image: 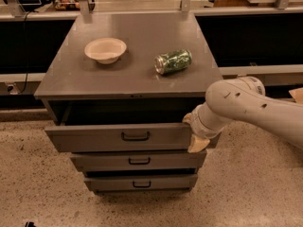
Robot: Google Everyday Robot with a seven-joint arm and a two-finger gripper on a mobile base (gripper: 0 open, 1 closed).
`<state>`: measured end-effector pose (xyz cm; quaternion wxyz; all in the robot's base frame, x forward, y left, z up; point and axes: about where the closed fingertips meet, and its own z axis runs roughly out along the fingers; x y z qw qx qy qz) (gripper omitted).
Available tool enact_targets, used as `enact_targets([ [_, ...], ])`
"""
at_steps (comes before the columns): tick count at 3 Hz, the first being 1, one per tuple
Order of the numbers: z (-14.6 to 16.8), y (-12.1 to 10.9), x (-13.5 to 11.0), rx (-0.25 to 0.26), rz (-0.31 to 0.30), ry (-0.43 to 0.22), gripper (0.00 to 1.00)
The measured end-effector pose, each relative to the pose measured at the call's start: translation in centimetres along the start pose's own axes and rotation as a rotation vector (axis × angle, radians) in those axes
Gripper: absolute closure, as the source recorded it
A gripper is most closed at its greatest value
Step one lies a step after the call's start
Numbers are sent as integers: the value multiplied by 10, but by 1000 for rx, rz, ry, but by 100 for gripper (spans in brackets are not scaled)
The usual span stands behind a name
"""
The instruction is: Open top drawer
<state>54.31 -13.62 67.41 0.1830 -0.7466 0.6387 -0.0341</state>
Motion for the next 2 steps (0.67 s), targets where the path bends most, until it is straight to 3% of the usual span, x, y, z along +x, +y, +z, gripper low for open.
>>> enact_targets([
  [1, -12, 10, -2, -34, 8, 7, 39],
  [2, -37, 18, -9, -69, -14, 24, 49],
])
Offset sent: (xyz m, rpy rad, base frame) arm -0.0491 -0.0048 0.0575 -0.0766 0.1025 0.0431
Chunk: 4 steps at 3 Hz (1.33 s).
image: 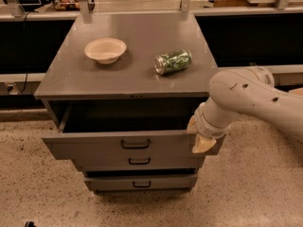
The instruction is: Open top drawer
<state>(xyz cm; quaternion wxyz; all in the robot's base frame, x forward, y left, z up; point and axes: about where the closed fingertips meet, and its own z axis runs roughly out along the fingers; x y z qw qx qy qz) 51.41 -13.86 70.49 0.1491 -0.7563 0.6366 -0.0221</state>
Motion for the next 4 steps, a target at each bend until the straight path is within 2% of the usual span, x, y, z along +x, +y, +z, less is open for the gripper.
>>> enact_targets([
  [1, -32, 12, -16, -21, -64, -3, 66],
  [2, -34, 14, -16, -25, -71, -1, 56],
  [3, -35, 15, -17, -24, -73, 0, 25],
  [4, -35, 15, -17, -24, -73, 1, 2],
])
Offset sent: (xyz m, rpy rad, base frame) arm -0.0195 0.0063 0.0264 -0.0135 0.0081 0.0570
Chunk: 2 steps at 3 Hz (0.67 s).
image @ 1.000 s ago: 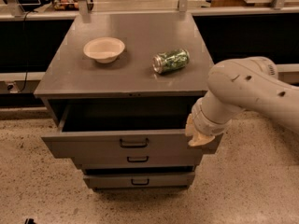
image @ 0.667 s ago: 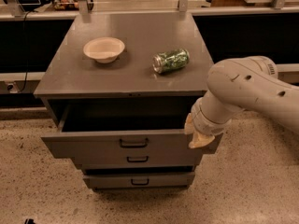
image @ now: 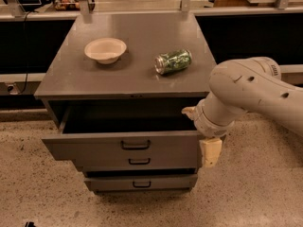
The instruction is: Open top drawer
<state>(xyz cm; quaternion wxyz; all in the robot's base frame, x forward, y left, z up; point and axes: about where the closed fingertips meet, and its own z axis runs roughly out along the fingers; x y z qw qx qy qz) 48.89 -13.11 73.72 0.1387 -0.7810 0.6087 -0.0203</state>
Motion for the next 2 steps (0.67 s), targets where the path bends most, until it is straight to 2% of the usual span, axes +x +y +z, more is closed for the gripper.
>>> enact_targets([
  [1, 9, -4, 6, -7, 5, -11, 0],
  [2, 34, -14, 19, -39, 18, -41, 0],
])
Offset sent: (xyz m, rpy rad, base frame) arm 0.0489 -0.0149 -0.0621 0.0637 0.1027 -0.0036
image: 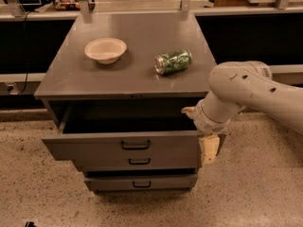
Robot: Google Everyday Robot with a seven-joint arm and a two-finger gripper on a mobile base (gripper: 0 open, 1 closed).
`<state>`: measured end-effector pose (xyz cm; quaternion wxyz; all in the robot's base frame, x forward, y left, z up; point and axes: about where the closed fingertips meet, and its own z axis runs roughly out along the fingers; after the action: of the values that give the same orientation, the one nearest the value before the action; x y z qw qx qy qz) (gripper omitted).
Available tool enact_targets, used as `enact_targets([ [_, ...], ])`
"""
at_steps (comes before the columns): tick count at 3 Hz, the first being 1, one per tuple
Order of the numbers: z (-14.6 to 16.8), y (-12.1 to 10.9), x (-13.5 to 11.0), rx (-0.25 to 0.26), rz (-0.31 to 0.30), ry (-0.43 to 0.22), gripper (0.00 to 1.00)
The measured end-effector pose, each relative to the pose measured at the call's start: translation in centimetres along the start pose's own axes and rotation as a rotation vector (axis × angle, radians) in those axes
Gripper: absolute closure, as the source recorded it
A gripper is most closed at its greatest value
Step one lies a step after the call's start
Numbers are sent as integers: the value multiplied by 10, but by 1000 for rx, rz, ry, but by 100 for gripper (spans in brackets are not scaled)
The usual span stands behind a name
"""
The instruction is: Open top drawer
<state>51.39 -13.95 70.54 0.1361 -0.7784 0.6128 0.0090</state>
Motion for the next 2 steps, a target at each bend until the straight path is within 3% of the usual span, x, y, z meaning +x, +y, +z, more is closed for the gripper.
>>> enact_targets([
  [1, 18, -6, 10, -27, 15, -25, 0],
  [2, 29, -6, 14, -57, 28, -35, 19],
])
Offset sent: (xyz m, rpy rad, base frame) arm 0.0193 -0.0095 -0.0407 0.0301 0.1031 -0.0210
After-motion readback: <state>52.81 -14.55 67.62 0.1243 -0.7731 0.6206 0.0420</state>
